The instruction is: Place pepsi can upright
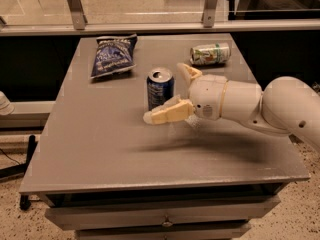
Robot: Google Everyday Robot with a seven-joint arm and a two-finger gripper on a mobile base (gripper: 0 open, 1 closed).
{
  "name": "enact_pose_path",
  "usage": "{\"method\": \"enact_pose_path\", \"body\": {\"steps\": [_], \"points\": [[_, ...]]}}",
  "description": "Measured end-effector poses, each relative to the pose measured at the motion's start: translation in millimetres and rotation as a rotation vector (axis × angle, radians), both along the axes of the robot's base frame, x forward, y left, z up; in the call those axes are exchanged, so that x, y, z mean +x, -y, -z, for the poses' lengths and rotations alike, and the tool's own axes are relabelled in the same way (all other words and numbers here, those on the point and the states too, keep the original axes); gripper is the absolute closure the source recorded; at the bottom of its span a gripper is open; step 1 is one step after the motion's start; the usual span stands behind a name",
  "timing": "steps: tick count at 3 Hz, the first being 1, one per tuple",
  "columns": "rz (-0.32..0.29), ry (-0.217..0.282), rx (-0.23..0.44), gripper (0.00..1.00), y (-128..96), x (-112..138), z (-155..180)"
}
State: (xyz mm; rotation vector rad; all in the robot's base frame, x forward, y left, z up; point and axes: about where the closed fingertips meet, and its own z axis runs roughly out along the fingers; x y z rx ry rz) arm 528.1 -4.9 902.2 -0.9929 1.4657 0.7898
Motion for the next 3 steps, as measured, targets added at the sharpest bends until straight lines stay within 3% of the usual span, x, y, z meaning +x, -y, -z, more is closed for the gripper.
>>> {"method": "enact_pose_path", "body": {"steps": [1,2,3], "points": [[-0.012,0.037,-0.016,0.0,11.9,-18.5,-11.8],[-0.03,0.113,0.008,0.0,37.1,-53.2,-28.8],[0.006,0.217,0.102,0.0,57.0,-90.3,-42.4]]}}
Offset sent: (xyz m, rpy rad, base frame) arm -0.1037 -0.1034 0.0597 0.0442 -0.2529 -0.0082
